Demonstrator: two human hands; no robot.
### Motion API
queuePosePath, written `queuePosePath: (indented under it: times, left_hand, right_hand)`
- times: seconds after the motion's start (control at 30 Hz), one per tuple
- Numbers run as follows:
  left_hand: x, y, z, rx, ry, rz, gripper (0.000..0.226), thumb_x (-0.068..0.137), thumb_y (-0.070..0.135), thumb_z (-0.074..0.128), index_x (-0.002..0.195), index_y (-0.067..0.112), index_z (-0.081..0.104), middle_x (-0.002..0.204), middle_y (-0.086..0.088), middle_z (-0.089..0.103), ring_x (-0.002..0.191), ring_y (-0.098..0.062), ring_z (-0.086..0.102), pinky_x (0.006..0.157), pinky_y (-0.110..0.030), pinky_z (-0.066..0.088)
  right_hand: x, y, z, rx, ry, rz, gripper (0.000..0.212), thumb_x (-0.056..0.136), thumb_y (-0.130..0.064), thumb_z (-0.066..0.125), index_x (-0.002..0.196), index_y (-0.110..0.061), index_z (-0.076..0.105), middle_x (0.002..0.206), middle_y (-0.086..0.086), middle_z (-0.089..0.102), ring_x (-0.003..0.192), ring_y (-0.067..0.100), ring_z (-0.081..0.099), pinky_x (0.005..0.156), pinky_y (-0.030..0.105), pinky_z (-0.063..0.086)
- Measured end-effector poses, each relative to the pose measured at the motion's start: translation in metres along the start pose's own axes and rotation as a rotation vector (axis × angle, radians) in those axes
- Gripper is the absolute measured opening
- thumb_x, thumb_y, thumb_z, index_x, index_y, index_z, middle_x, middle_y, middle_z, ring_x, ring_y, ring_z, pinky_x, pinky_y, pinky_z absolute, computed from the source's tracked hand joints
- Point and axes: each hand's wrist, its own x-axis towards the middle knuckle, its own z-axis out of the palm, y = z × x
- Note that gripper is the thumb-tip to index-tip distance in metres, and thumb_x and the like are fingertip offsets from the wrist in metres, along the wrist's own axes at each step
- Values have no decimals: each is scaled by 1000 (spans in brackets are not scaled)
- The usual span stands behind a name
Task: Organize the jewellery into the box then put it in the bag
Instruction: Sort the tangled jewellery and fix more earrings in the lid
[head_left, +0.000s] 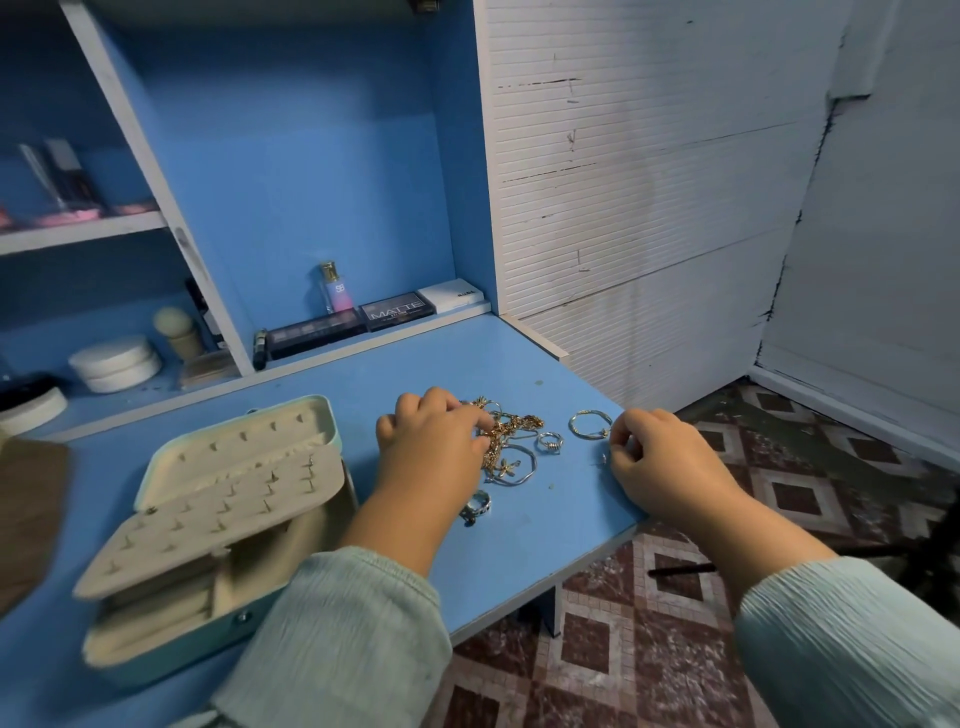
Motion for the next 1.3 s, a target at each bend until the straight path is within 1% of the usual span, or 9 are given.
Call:
queuePosePath:
  times: [0.23,0.6,0.73,0.87,0.97,1.03,1.1,1.2,1.3]
  left_hand:
    - [-7,-7,1,-86,-24,-49,24,96,39,45,114,42,61,123,11,47,118,-16,31,96,-32,21]
    - [-10,5,5,-12,-16,87,21,89,49,53,102,43,68,118,17,41,114,-12,25,91,-30,13]
    - [-10,6,8,-25,32,108,17,90,47,54,95,40,68,117,19,44,115,-10,28,90,-29,11]
    - [-11,8,10,-80,122,141,15,92,41,50,95,36,64,112,18,52,111,-11,37,87,-27,17]
    - [-12,9,12,-248,200,171,8,90,28,56,85,25,61,103,13,62,102,-14,47,84,-23,25]
    - [-15,11,10,-440,158,146,6,89,22,57,84,20,60,98,11,64,95,-13,53,83,-27,40]
    - [-18,15,4,-578,91,90,7,89,23,57,86,17,60,92,10,62,84,-4,57,73,-23,47]
    - [-26,20,-6,-705,53,46,9,89,21,60,80,23,59,78,14,60,70,4,56,57,-12,41]
    - [-39,17,-15,-862,4,4,17,88,20,63,77,33,60,78,13,64,78,-7,63,63,-18,48]
  right_hand:
    - [-3,-1,7,-72,92,-13,9,91,-24,45,93,-18,52,90,-3,47,90,19,42,71,30,34]
    - [-6,1,9,-77,120,-29,10,91,-24,44,95,-18,51,90,-3,44,90,19,40,73,30,34]
    - [-6,1,10,-78,140,-37,9,91,-24,44,95,-18,51,88,-4,44,88,17,39,73,29,33]
    - [-7,2,10,-51,155,-37,8,92,-22,43,95,-19,50,89,-5,44,88,15,37,74,28,30]
    - [-8,1,8,-3,155,-48,6,93,-20,43,93,-19,49,90,-5,48,89,16,41,74,28,32]
    - [-10,0,5,36,142,-62,5,93,-19,43,90,-19,47,90,-5,49,89,17,44,74,29,36]
    - [-12,-4,1,49,133,-92,6,94,-18,42,89,-19,47,90,-4,50,88,19,46,75,32,42]
    - [-14,-15,-4,26,138,-156,8,95,-17,41,94,-16,48,95,-2,51,90,19,47,77,35,45]
    - [-19,-34,-7,41,139,-226,9,94,-17,43,95,-12,51,97,1,53,92,20,48,77,32,43]
